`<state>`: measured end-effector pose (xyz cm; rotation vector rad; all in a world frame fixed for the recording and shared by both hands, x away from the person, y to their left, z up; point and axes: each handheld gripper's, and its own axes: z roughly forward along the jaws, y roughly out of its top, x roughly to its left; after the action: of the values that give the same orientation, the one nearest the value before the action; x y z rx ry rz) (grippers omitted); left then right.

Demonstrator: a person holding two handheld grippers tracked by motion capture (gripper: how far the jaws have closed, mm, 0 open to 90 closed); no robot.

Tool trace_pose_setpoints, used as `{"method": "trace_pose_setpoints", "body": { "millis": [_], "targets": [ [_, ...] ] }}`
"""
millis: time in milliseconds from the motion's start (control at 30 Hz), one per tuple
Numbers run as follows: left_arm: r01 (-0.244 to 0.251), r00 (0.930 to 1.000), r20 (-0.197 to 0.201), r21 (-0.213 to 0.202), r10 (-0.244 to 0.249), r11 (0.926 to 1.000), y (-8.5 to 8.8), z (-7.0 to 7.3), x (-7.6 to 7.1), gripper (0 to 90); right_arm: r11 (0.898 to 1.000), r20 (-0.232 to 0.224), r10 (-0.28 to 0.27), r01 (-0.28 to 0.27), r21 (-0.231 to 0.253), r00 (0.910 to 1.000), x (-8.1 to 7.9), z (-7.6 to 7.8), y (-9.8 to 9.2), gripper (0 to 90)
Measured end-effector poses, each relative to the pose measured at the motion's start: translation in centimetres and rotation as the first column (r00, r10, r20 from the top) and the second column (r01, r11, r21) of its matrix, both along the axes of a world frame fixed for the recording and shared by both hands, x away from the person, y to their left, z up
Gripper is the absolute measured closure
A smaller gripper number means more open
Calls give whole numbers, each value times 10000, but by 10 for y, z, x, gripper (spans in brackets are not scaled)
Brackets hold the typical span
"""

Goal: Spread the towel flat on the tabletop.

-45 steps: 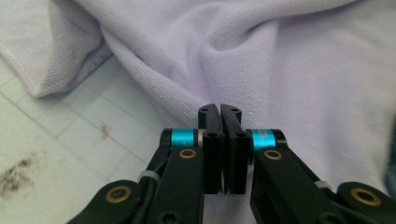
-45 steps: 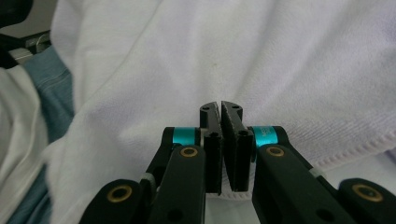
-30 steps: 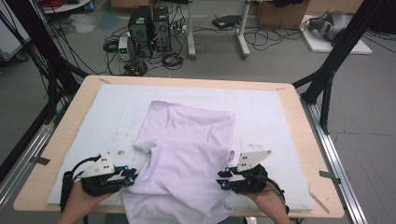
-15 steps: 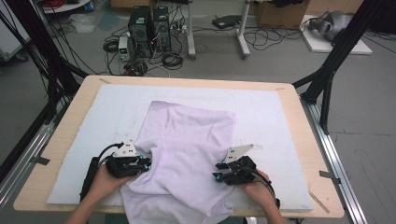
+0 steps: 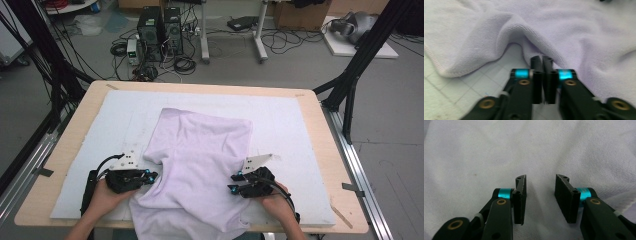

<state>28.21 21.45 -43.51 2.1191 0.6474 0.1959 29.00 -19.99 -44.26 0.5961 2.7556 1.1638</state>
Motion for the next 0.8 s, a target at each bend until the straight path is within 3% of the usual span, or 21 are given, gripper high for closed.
{"method": "trace_pose_setpoints", "body": {
  "millis": [67, 233, 433, 600, 800],
  "targets": [
    [15, 10000, -51, 69, -15, 10000, -4, -1, 3, 763, 10000, 2, -20, 20, 6, 10000, 0, 0, 0, 611],
    [267, 9994, -210, 369, -259, 9990, -17, -9, 7, 715, 10000, -38, 4, -4, 14, 10000, 0, 0, 0, 612],
    [255, 9995, 161, 687, -266, 9973, -23, -10, 4, 864, 10000, -37, -3, 3, 26, 10000, 0, 0, 0, 612],
    [-212, 9990, 401, 348, 198, 9992, -9, -3, -1, 871, 10000, 18, -8, 8, 9, 10000, 0, 0, 0, 610],
    [-898, 9933, 726, 16, 894, 9960, 22, 9, -13, 872, 9999, 100, -36, 37, -104, 9999, -2, 0, 1, 609]
  ]
}}
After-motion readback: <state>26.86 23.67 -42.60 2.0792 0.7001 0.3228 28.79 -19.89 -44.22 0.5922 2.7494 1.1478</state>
